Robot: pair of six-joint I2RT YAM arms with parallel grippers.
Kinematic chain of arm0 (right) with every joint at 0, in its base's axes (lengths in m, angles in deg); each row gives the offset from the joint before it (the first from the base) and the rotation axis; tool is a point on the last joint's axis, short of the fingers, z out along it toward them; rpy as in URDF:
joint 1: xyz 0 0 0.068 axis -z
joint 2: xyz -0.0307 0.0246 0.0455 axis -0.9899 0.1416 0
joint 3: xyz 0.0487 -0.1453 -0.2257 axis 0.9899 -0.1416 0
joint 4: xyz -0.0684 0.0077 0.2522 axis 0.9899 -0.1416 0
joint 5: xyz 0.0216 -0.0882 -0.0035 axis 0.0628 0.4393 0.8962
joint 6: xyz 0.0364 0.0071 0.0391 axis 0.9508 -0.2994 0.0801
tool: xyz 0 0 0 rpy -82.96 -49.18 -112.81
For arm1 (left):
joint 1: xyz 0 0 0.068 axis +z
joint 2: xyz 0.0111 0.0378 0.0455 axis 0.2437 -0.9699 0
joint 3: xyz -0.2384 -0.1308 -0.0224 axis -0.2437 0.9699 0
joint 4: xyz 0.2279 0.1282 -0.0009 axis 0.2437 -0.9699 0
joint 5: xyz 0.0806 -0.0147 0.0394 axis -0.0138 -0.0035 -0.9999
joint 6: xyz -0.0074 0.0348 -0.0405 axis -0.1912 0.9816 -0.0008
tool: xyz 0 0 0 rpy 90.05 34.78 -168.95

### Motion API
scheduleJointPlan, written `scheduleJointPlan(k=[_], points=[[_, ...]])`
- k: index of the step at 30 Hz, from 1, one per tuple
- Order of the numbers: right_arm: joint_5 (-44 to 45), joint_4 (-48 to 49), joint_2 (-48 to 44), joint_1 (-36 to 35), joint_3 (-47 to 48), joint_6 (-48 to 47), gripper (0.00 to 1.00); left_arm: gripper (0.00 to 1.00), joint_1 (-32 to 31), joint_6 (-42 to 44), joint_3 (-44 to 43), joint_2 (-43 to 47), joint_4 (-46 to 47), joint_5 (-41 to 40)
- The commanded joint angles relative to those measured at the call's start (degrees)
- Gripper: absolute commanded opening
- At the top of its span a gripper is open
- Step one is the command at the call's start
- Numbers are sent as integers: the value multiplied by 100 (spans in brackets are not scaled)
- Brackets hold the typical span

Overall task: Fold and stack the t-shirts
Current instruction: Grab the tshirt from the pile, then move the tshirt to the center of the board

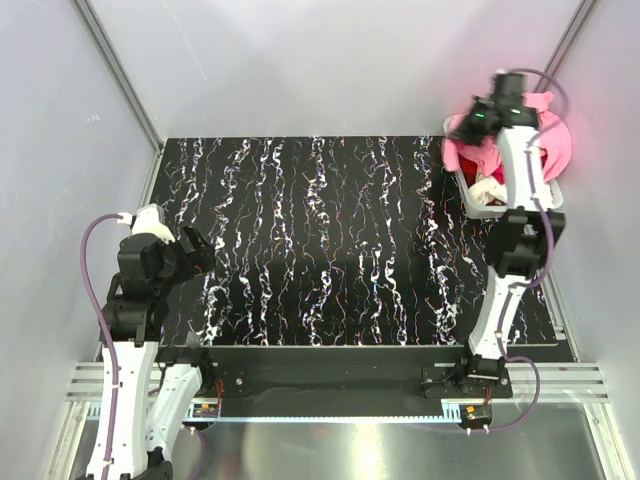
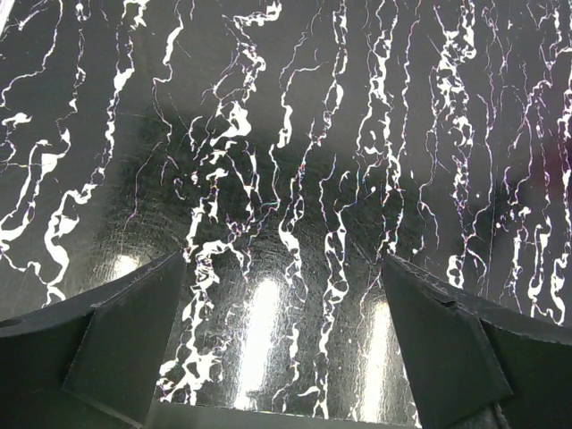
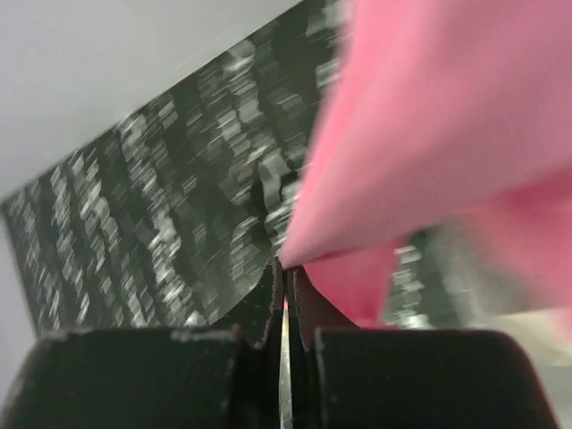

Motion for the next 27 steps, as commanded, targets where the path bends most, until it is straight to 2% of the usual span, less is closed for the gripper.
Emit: scheduleJointPlan(k=[1, 2, 5, 7, 8, 9, 12, 14, 18, 21, 24, 25, 27], points=[[-415, -249, -679, -1479, 893, 3, 0, 99, 8, -20, 14, 99, 317, -157], [-459, -337, -583, -1978, 1132, 55, 0, 99, 17, -20, 23, 99, 326, -157], [-818, -636, -223, -2622, 2441, 292, 0, 99, 26, -20, 32, 152, 352, -201], [-1371, -453, -116, -3098, 3178, 581, 0, 99, 34, -29, 40, 178, 344, -245], [-1565, -243, -203, -3212, 3209, 722, 0, 99, 34, -29, 40, 170, 344, -245], [-1932, 403, -334, -3396, 3122, 854, 0, 99, 34, -29, 40, 170, 352, -254], [-1963, 1513, -1055, -3477, 2235, 1250, 0, 99, 34, -38, 40, 161, 344, -280], [-1875, 1552, -1214, -3486, 2215, 1129, 0, 99, 34, -46, 40, 152, 335, -289], [-1822, 947, -1004, -3451, 2971, 1023, 0, 99, 43, -47, 40, 134, 335, -298], [-1638, 875, -1310, -3451, 2508, 874, 0, 99, 52, -47, 40, 134, 335, -298], [-1575, 1329, -1907, -3451, 1253, 916, 0, 99, 52, -20, 49, 161, 361, -254], [-1593, 1463, -2031, -3468, 579, 1048, 0, 99, 43, -20, 49, 169, 361, -193], [-1550, 1735, -2269, -3661, 82, 1119, 0, 99, 43, 15, 58, 187, 396, -131]])
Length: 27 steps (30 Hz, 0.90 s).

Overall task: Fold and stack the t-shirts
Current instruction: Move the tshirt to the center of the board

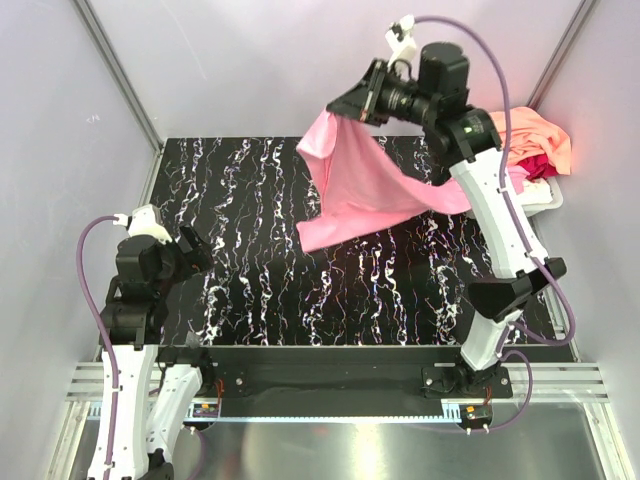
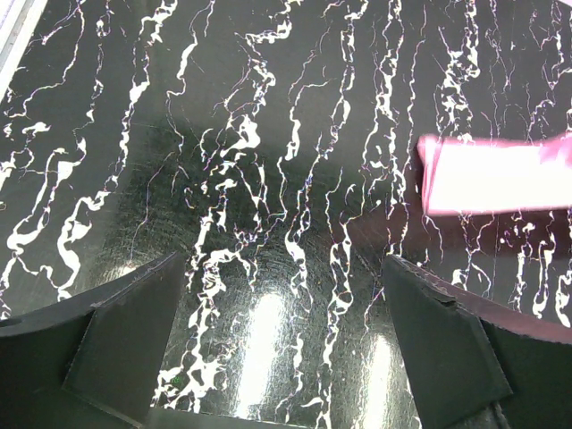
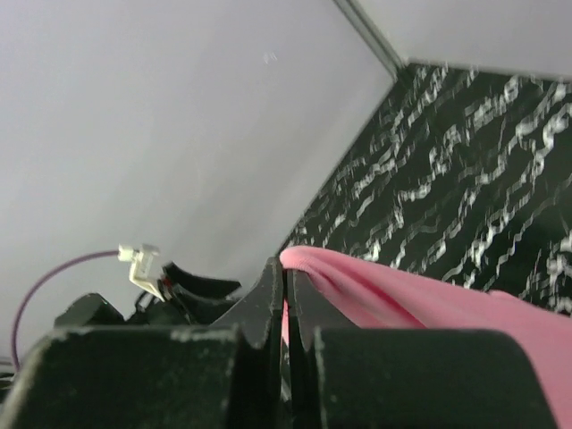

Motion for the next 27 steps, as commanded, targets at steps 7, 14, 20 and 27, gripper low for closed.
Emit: scheduleJointPlan(k=[7, 14, 20, 27], points=[[598, 418, 746, -1197, 755, 199, 0, 98, 39, 26, 51, 183, 342, 79], [545, 2076, 2655, -1515, 2241, 1578, 2, 97, 56, 26, 51, 219, 333, 53], [904, 886, 2727, -1498, 1923, 448, 100, 97, 56, 26, 60, 192, 342, 44], [2344, -609, 1313, -841, 337, -846, 100, 91, -180, -350, 78, -544, 333, 554]])
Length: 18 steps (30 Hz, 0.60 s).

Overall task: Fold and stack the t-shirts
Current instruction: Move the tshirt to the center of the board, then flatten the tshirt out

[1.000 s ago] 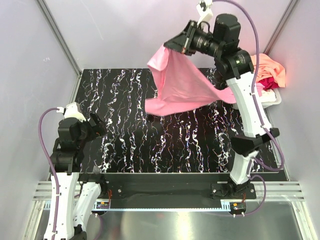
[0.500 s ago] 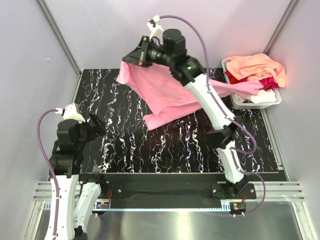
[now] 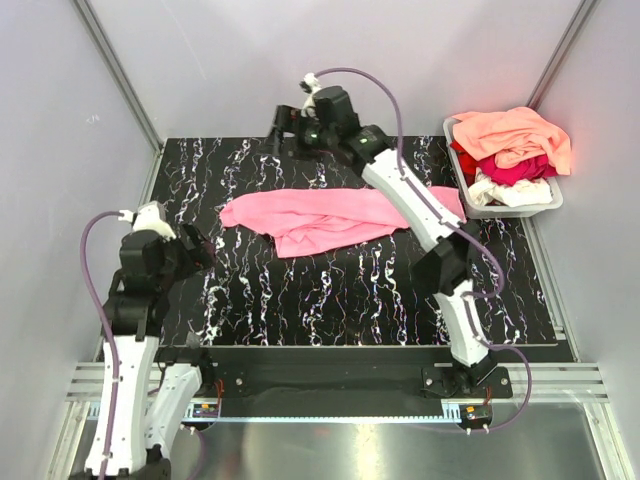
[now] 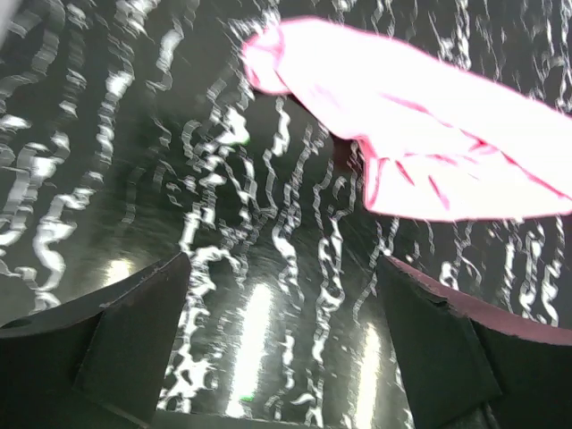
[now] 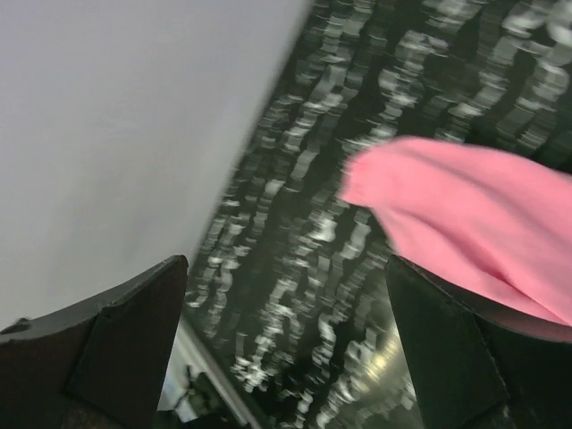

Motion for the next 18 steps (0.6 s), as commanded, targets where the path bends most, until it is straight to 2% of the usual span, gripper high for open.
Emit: scheduleJointPlan(k=[1, 3, 4, 5, 6, 8, 12, 15, 18], points=[[1059, -696, -1359, 581, -845, -770, 100, 91, -311, -395, 139, -463, 361, 364], [1226, -601, -2123, 871, -1574, -683, 100, 91, -952, -772, 279, -612, 702, 154], [1219, -513, -2639, 1151, -2369, -552, 100, 91, -1233, -896, 419, -691, 844, -195], [1175, -329, -2897, 1250, -2778, -533, 100, 90, -1740, -1010, 473, -953, 958, -303], [1192, -240, -3143, 1320, -3521, -515, 100, 88, -1989, -1212, 534, -1130, 1238, -452], [1332, -47, -3794, 1426, -4193, -533, 100, 86, -2646, -1380, 526, -1777, 1651, -594], [1263, 121, -4550, 1435, -5695, -402, 100, 75, -3151, -1539, 141, -2975, 2268, -682], [1201, 95, -4911, 1426, -6330, -348, 100, 63, -3196, -1513, -272, -3836, 2514, -700], [1183, 16, -5175, 1418, -6752, -357, 100, 60, -3213, -1469, -676, -4531, 2577, -744]])
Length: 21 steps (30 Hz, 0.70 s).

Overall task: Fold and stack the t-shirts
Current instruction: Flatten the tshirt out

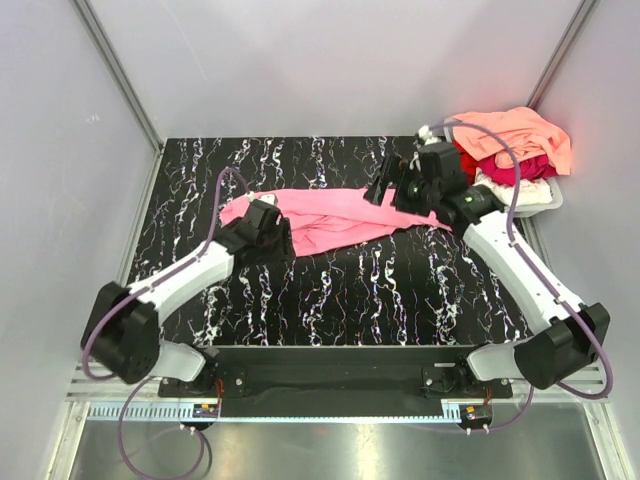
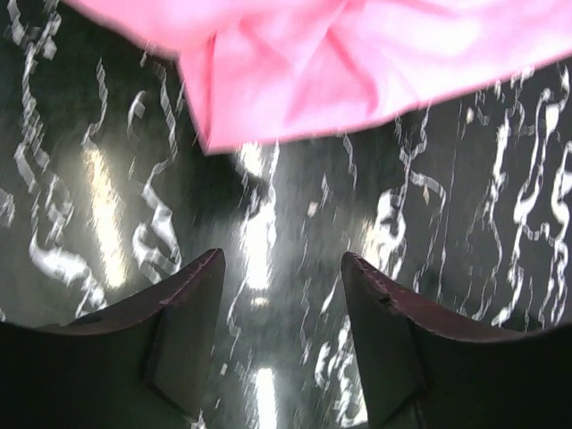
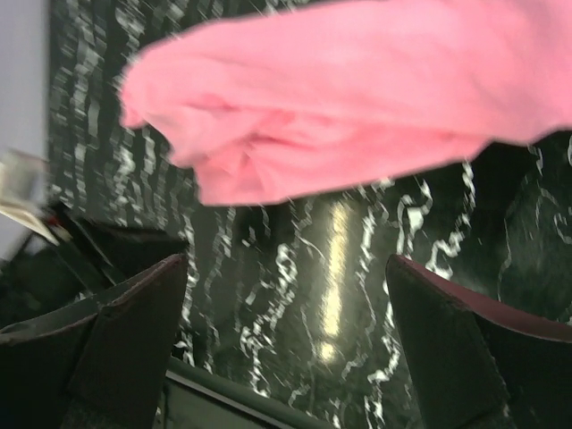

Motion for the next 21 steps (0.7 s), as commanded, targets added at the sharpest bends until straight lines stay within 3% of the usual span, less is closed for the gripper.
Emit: scheduleJointPlan(k=[1, 11, 21], points=[[-67, 42, -218, 8, -503, 15, 99, 60, -24, -61, -658, -434, 666, -274], [-23, -151, -694, 8, -1075, -214, 99, 52, -138, 325, -1853, -2165, 465, -546], [126, -222, -825, 8, -1347, -504, 99, 48, -226, 589, -2618, -3098, 175, -907]])
